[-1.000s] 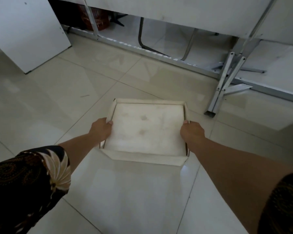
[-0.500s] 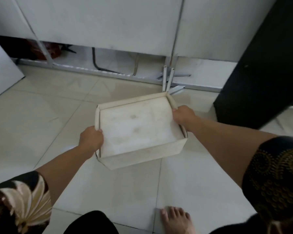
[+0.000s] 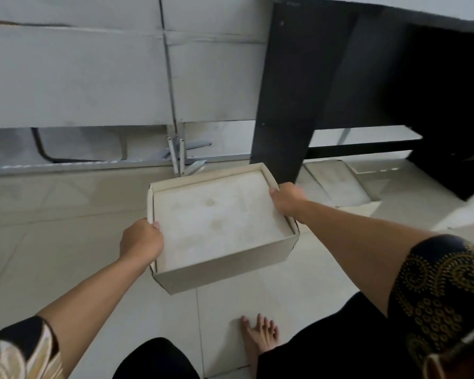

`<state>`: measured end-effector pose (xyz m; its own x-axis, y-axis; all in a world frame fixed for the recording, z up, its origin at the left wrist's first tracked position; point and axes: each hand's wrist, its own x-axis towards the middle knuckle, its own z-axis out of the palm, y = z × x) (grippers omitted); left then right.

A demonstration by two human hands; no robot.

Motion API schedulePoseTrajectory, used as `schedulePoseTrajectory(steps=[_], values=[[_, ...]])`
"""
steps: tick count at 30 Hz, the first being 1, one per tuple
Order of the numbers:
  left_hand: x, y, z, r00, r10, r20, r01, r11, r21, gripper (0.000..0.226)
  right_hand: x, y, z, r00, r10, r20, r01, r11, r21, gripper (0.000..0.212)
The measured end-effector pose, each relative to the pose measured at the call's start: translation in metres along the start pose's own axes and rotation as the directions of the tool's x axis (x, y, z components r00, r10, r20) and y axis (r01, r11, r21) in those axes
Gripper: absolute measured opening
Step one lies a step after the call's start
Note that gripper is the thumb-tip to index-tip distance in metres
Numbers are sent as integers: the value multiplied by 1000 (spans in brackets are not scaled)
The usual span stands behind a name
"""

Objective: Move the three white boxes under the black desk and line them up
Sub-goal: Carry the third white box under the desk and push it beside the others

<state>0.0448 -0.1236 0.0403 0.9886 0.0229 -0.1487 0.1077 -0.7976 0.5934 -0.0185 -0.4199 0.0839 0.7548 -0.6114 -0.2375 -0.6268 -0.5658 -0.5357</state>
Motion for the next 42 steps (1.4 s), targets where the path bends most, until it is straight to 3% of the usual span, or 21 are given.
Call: schedulePoseTrajectory(steps=[11,13,19,24,32,42], values=[[-76,70,59,987,50,151,-49,999,-6,38,-42,91,-77,960,266,-90,-262,964,48,44],[-89,89,65,977,111,182,-114,994,6,39,-58,109,-95,944,316,-96,-312,948,57,43],[-126,135,80,948,237,212,-243,970,3,42,-85,147,-147,896,403,-187,-394,915,85,39],[-154,185,106,949,232,214,-230,973,-35,40,-73,185,-198,892,406,-201,-385,913,135,29],[-195,273,214,938,232,259,-240,971,0,34,-10,316,-242,866,465,-181,-453,885,108,32],[-229,370,417,933,118,340,-153,985,78,34,123,512,-269,846,521,-116,-526,850,-18,34]])
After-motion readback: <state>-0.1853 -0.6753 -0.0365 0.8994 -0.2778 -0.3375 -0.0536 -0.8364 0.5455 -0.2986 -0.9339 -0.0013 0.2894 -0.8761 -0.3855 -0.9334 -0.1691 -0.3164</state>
